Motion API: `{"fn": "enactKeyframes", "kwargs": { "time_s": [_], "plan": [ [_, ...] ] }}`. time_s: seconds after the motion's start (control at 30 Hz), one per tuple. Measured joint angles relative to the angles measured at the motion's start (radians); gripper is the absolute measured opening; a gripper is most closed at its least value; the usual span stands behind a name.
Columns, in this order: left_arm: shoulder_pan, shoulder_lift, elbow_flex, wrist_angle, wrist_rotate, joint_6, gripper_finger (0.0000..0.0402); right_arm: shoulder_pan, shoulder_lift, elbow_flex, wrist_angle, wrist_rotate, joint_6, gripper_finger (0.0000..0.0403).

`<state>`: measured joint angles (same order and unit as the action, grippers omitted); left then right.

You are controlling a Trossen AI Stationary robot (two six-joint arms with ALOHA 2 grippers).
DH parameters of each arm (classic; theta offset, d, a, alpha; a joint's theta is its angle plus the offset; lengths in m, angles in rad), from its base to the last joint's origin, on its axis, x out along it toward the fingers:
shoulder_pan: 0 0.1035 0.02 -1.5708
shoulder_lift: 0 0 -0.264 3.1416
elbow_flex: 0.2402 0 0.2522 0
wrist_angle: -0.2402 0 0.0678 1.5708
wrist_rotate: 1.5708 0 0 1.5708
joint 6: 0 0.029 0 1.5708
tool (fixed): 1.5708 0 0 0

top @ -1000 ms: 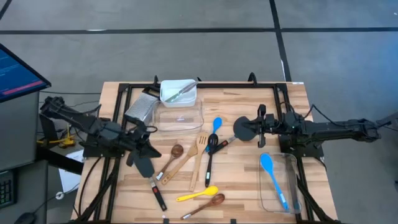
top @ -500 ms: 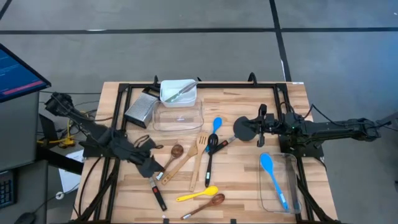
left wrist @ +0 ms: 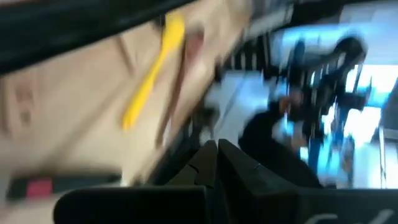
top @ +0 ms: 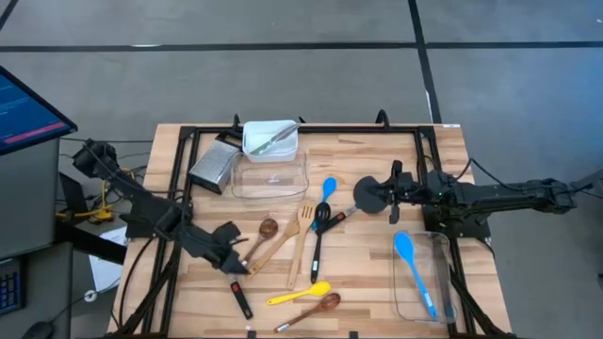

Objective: Pick & Place Kitchen Items
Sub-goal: Put the left solid turner spatula into the top transparent bin

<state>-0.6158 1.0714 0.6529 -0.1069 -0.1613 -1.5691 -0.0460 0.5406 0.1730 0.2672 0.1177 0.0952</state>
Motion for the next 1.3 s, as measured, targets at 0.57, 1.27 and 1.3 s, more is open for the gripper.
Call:
{"fn": "enactKeyframes", "kwargs": {
  "time_s": [0.57,1.27,1.3],
  "plan": [
    [-0.023,0.046,0.285,0.158,-0.243,0.624,0.0002,0.001,0.158,0.0,0.026,-0.004,0.064,0.0],
    [-0.089,0.462,0.693,-0.484,-0.149,0.086,0.0001,0.08,0.205,0.0,0.149,-0.004,-0.026,0.0],
    [-0.097,0.469,0.693,-0.544,-0.122,0.021,0.0001,0.079,0.205,0.0,0.149,-0.004,-0.026,0.0]
  ]
}}
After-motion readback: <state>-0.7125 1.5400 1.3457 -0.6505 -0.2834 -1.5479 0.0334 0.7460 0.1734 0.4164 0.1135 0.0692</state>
